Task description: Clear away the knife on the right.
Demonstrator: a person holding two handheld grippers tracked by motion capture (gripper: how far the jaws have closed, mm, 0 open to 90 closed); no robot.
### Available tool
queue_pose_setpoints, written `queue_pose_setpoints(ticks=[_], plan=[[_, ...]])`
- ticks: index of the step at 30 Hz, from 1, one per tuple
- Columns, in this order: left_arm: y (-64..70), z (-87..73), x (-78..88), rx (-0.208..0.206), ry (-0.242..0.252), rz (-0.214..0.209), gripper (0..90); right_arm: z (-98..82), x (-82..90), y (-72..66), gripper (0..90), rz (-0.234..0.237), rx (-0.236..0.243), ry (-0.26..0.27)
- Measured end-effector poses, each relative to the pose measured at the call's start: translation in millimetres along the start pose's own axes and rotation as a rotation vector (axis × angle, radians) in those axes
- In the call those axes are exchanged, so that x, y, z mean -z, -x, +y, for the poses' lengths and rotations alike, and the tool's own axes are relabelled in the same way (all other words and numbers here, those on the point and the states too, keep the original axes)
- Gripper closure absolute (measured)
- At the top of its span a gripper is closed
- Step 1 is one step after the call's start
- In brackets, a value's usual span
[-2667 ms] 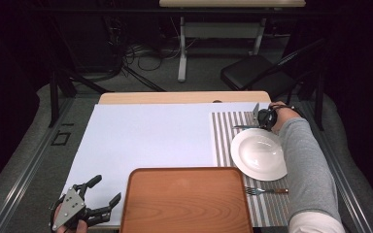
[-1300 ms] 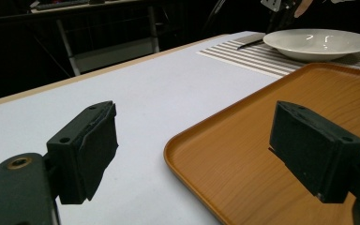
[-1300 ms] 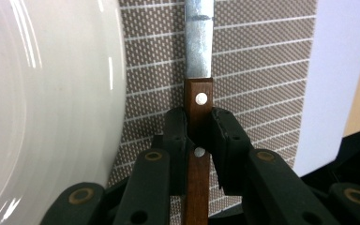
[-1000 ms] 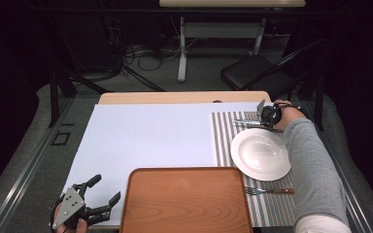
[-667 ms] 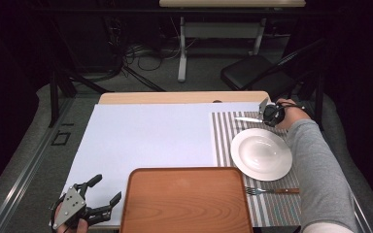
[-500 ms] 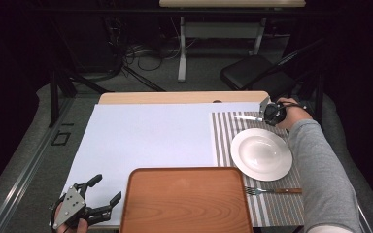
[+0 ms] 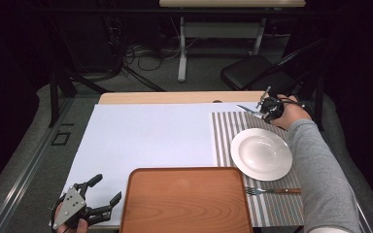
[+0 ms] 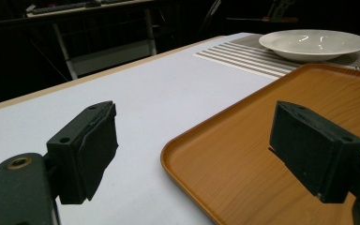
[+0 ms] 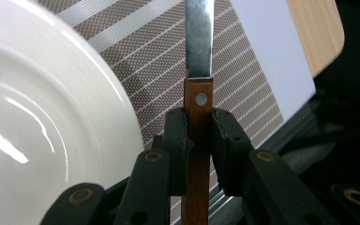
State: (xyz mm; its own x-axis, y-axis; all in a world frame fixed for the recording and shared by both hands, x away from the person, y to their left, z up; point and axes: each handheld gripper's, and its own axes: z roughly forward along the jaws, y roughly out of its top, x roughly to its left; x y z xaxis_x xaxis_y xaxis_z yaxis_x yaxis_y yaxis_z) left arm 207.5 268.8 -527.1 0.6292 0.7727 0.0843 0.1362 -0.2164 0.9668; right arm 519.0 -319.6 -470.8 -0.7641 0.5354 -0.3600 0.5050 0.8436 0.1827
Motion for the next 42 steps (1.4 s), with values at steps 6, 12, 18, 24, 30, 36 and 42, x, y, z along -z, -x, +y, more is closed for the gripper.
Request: queue_pose_setpoints(ticks=[6,12,18,24,30,36,42], plan=[[0.0,0.3,0.1,-0.001,0.001,0.001,15.2,5.4,6.5,-2.1,77.2,-0.024,-0.193,-0.052],[0.9,1.1,-0.2,-0.003,-0.001,-0.009,15.2,7.5,11.4,-3.1,77.2,-0.029,-0.296,-0.051],[-0.6,1.0,-1.3,0.008,-0.026,0.011,15.2,8.7,19.6,-6.2,77.2,-0.029,-0.430,-0.045],[-0.9,2.3,-0.5,-0.001,-0.033,0.014,15.2,10.2,32.1,-13.1,77.2,-0.004,-0.530,-0.030],[1.2,4.1,-0.1,-0.002,-0.026,0.018,15.2,11.1,43.9,-23.8,77.2,-0.005,-0.596,-0.042],[1.7,4.6,-0.2,-0.003,-0.025,0.026,15.2,7.2,56.1,-31.6,77.2,0.004,-0.640,-0.023],[1.6,4.7,0.1,0.003,-0.020,0.030,15.2,0.0,63.1,-35.5,77.2,0.028,-0.649,-0.021]])
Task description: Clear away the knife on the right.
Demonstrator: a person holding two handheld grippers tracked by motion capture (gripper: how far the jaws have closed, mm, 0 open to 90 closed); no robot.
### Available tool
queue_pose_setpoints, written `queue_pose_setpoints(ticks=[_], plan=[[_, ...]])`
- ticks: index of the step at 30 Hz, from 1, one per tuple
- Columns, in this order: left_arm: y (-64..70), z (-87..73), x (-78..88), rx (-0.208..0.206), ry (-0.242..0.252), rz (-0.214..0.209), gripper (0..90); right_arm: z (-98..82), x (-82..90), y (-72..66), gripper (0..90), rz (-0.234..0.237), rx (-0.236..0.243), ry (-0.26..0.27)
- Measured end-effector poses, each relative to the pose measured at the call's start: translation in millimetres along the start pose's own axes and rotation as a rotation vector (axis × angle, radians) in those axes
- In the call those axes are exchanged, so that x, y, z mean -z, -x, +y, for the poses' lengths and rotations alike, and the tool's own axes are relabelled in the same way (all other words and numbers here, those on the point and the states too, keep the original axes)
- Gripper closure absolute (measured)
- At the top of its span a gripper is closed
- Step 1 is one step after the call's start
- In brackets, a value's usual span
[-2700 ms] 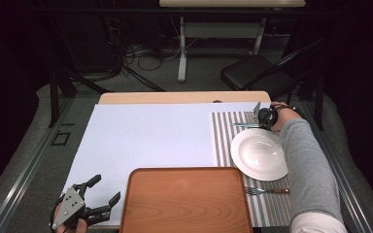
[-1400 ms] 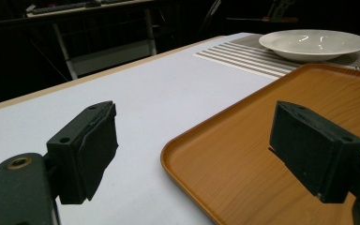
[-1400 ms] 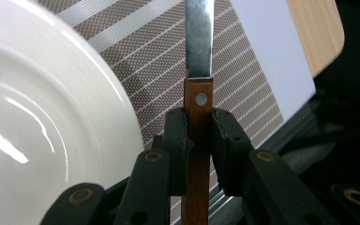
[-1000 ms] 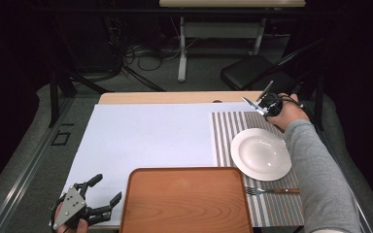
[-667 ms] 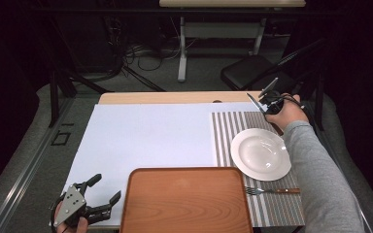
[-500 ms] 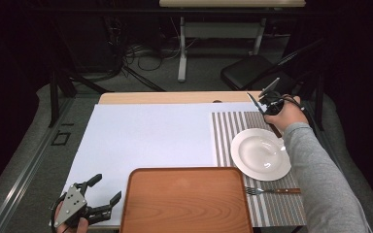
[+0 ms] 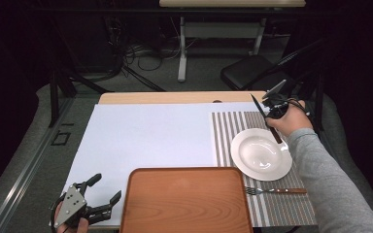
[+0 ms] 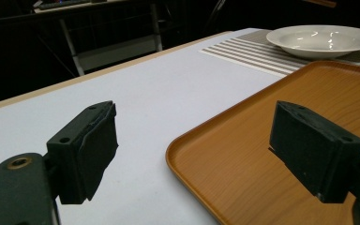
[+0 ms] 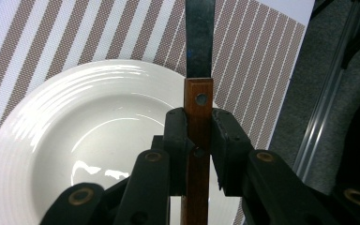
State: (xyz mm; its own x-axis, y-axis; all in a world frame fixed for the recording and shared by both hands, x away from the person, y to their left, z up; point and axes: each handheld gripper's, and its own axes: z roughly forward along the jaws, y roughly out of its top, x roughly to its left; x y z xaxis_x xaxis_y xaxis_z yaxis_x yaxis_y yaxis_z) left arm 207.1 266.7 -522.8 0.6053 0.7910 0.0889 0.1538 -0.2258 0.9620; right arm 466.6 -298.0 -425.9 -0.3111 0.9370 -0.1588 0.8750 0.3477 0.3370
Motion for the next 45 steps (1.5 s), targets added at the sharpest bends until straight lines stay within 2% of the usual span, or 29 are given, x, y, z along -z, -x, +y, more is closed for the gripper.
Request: queue_pose_setpoints(ticks=[5,7,9,13,19,22,24,29,35,37,40,42,45], plan=[[-0.1,0.0,0.4,0.001,0.003,-0.002,15.2,-11.7,0.5,2.5,77.2,0.022,-0.039,0.016],[-0.1,-0.1,0.3,0.002,0.003,-0.002,15.2,-17.3,1.2,3.2,77.2,0.035,-0.047,0.004],[0.4,0.0,0.2,0.003,0.004,-0.003,15.2,-23.0,0.8,3.9,77.2,0.069,-0.066,0.003],[0.9,0.4,0.5,-0.004,0.002,-0.007,15.2,-32.9,-0.8,4.6,77.2,0.075,-0.080,-0.009],[0.8,0.3,-0.4,-0.003,0.001,-0.006,15.2,-46.2,-3.7,5.9,77.2,0.115,-0.114,-0.004],[0.8,0.4,-0.3,-0.002,0.004,-0.006,15.2,-55.1,-8.0,5.3,77.2,0.114,-0.131,-0.002],[0.9,0.2,-0.1,0.000,0.005,-0.006,15.2,-57.3,-8.9,5.6,77.2,0.122,-0.125,-0.007],[0.7,0.2,0.2,0.003,0.006,-0.008,15.2,-65.8,-11.3,1.8,77.2,0.086,-0.114,-0.036],[1.1,0.6,0.7,-0.001,0.007,-0.011,15.2,-78.1,-6.7,0.8,77.2,0.100,-0.133,-0.065],[1.3,0.9,0.8,-0.001,0.008,-0.010,15.2,-82.9,-3.8,-0.9,77.2,0.097,-0.134,-0.063],[1.9,1.6,2.0,-0.005,0.011,-0.014,15.2,-91.1,0.1,-3.4,77.2,0.125,-0.144,-0.058],[2.4,2.0,2.6,-0.009,0.017,-0.013,15.2,-101.1,4.1,-8.4,77.2,0.127,-0.142,-0.059],[2.0,2.1,3.2,-0.009,0.018,-0.013,15.2,-107.1,7.0,-10.7,77.2,0.127,-0.143,-0.049]])
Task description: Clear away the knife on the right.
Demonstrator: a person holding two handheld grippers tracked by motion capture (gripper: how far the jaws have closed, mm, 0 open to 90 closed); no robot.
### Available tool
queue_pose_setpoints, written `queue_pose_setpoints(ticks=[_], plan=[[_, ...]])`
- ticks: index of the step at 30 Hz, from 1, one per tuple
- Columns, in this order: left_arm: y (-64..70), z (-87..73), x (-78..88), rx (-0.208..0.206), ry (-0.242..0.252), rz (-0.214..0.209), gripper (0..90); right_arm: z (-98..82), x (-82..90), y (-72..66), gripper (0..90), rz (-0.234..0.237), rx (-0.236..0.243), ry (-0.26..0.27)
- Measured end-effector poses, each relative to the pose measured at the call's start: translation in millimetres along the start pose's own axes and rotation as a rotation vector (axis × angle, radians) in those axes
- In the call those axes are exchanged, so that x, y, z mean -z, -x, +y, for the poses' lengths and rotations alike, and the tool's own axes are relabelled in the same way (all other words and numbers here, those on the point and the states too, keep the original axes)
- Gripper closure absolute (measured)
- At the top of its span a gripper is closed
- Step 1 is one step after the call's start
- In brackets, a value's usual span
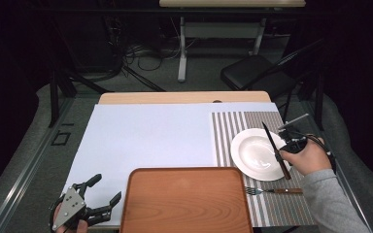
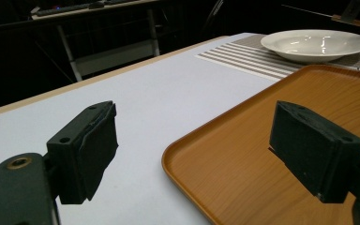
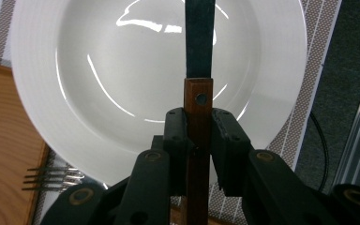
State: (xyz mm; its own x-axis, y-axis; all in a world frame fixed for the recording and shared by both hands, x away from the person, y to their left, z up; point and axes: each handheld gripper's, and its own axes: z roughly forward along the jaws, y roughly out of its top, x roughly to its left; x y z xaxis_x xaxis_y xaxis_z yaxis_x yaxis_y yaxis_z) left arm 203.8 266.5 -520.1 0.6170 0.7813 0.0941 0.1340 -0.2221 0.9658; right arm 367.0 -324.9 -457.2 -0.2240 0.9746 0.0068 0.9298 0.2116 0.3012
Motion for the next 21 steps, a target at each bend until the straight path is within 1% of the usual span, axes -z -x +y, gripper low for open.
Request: queue_pose_setpoints(ticks=[1,3,5,6,7,8,10,13,14,15,16,18,19,20,21], plan=[[-0.3,0.0,0.2,-0.001,0.000,-0.002,15.2,-4.8,1.6,-0.7,77.2,0.008,-0.004,0.017],[-0.1,0.0,0.5,0.001,0.004,0.000,15.2,-11.6,3.5,-0.9,77.2,0.014,-0.013,0.022],[-0.3,0.1,0.7,-0.001,0.005,0.000,15.2,-17.3,5.8,-0.4,77.2,0.022,-0.018,0.009],[-0.5,0.1,0.7,-0.001,0.004,0.000,15.2,-20.7,5.0,-0.8,77.2,0.021,-0.024,0.024],[-0.6,0.0,0.6,0.001,0.002,-0.001,15.2,-23.1,6.0,-0.1,77.2,0.020,-0.015,0.022],[-0.7,0.0,0.4,0.001,0.002,-0.001,15.2,-26.0,6.0,-1.9,77.2,0.019,-0.030,0.026],[-1.0,0.0,0.3,0.001,0.001,0.000,15.2,-31.2,6.6,-3.8,77.2,0.011,-0.021,0.025],[-0.6,0.2,0.6,0.003,0.004,0.000,15.2,-37.7,6.6,-7.6,77.2,0.016,-0.013,0.011],[-0.4,0.2,1.0,0.003,0.005,0.000,15.2,-39.5,7.5,-9.2,77.2,0.018,-0.017,0.008],[-0.2,0.2,1.4,0.005,0.007,0.000,15.2,-41.5,8.1,-10.5,77.2,0.017,-0.020,0.019],[-0.2,0.2,1.6,0.006,0.007,0.000,15.2,-43.4,10.5,-11.9,77.2,0.016,-0.015,0.012],[-0.4,0.2,1.5,0.008,0.007,0.000,15.2,-46.9,13.2,-15.1,77.2,0.017,-0.012,0.028],[-0.7,0.2,1.3,0.006,0.005,-0.002,15.2,-48.1,14.0,-16.3,77.2,0.017,-0.008,0.029],[-0.7,0.1,1.1,0.007,0.005,-0.002,15.2,-50.4,15.7,-19.4,77.2,0.029,-0.007,0.021],[-0.7,0.0,0.7,0.007,0.006,-0.001,15.2,-50.4,15.7,-19.4,77.2,0.029,-0.007,0.021]])
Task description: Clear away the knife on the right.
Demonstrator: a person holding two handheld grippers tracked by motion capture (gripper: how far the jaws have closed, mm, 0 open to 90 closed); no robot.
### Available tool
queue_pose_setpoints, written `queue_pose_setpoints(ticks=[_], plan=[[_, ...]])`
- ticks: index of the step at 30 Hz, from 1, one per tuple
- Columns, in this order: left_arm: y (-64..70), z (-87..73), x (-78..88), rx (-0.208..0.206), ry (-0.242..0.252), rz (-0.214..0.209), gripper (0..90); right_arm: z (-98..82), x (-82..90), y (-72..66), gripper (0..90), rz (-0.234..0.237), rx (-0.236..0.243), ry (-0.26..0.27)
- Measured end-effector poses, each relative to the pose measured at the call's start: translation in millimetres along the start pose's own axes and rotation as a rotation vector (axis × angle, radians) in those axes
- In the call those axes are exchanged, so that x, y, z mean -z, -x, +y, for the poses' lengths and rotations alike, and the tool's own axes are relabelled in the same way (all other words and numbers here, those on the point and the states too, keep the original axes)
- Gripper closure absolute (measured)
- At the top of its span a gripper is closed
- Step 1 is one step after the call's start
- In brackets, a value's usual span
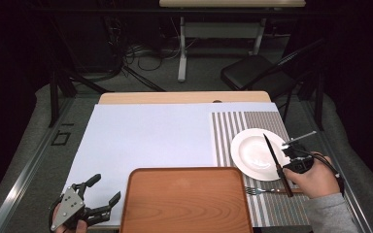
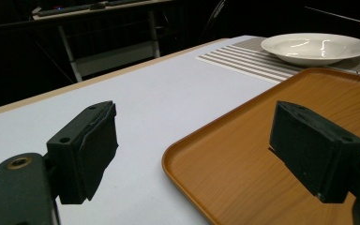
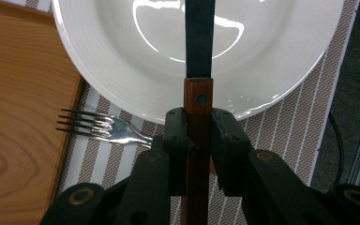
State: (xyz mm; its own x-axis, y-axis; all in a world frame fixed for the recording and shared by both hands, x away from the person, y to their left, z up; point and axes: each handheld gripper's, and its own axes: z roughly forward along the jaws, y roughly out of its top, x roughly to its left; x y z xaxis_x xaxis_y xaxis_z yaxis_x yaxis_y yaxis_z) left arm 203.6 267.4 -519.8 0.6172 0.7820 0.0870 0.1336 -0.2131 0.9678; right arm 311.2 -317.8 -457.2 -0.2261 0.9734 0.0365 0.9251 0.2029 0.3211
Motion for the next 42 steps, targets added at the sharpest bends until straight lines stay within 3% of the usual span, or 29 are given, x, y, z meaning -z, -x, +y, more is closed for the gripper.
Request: queue_pose_setpoints(ticks=[4,8,14,32,35,36,38,39,40,41,42], plan=[[-0.1,-0.1,0.2,0.001,0.000,-0.001,15.2,-6.0,1.8,-5.4,77.2,-0.013,-0.005,0.006],[-0.9,-0.4,0.1,0.006,0.000,-0.004,15.2,-12.3,0.1,-9.8,77.2,0.013,-0.020,0.019],[0.0,-0.5,0.1,0.009,0.002,-0.003,15.2,-21.3,-6.1,-24.2,77.2,0.030,-0.005,0.021],[-0.4,-0.9,-0.4,0.011,-0.003,-0.005,15.2,-23.9,-12.5,-70.5,77.2,0.088,0.090,0.014],[-0.3,-0.9,-0.4,0.011,-0.003,-0.005,15.2,-24.2,-15.5,-79.3,77.2,0.106,0.116,0.032],[-0.3,-0.9,-0.4,0.010,-0.003,-0.005,15.2,-23.6,-14.7,-81.5,77.2,0.099,0.125,0.010],[-0.3,-0.9,-0.4,0.011,-0.003,-0.004,15.2,-23.7,-17.1,-88.1,77.2,0.116,0.133,0.020],[-0.3,-0.9,-0.5,0.011,-0.003,-0.004,15.2,-21.3,-12.9,-90.2,77.2,0.093,0.159,-0.050],[-0.3,-0.9,-0.5,0.011,-0.003,-0.004,15.2,-21.7,-14.5,-93.1,77.2,0.097,0.164,-0.038],[-0.3,-0.9,-0.5,0.011,-0.002,-0.004,15.2,-24.2,-21.0,-96.7,77.2,0.138,0.146,0.047],[-0.4,-0.9,-0.4,0.010,-0.002,-0.005,15.2,-23.1,-19.3,-99.1,77.2,0.129,0.168,0.009]])
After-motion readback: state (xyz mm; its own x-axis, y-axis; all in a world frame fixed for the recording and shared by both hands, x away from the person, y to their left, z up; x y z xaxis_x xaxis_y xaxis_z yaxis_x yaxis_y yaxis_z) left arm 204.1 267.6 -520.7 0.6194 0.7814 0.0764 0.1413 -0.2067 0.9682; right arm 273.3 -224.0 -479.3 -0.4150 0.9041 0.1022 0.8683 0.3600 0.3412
